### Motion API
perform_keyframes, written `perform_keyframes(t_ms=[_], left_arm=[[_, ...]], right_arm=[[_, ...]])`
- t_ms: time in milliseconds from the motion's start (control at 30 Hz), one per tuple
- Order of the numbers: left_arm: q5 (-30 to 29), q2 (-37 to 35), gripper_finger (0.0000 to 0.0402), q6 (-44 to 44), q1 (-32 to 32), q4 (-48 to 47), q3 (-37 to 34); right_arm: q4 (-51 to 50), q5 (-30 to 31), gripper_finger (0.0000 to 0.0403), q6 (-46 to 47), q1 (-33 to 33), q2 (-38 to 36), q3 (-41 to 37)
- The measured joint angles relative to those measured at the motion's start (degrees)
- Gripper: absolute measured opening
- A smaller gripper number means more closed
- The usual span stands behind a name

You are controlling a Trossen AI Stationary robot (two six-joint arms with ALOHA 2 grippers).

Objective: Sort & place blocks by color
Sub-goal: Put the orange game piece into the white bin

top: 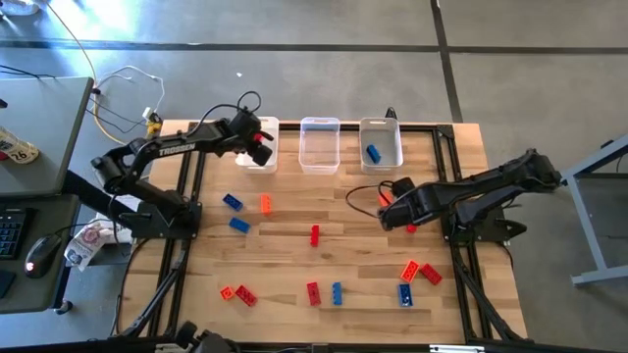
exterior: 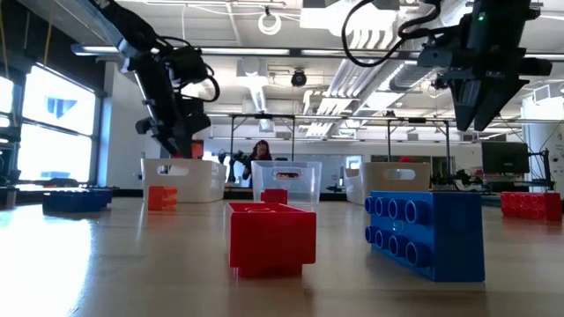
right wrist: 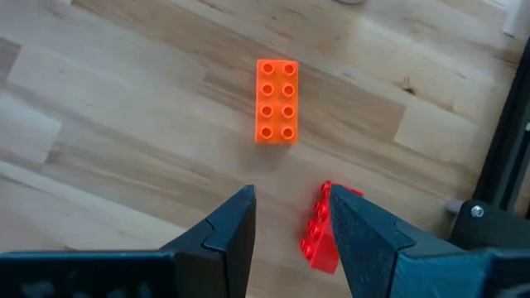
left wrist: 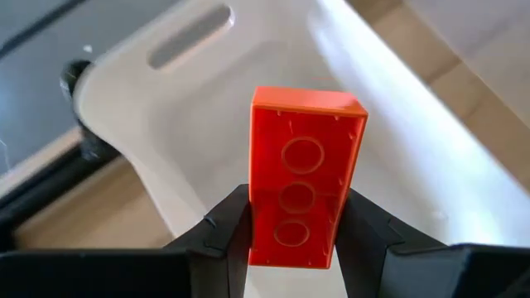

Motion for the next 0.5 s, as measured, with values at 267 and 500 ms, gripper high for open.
perform_keyframes(t_ms=[267, 500], left_arm=[[4.3, 3.6, 0.0114, -1.1, 0.0, 0.0, 0.0], [6.9, 4.5, 0.0136, -1.3, 0.0, 0.0, 0.0]], right_arm=[[-1.5, 0.1, 0.0142, 4.5, 3.8, 0.1, 0.0], [-4.5, -0.2, 0.0142, 9.8, 8.3, 0.1, 0.0]])
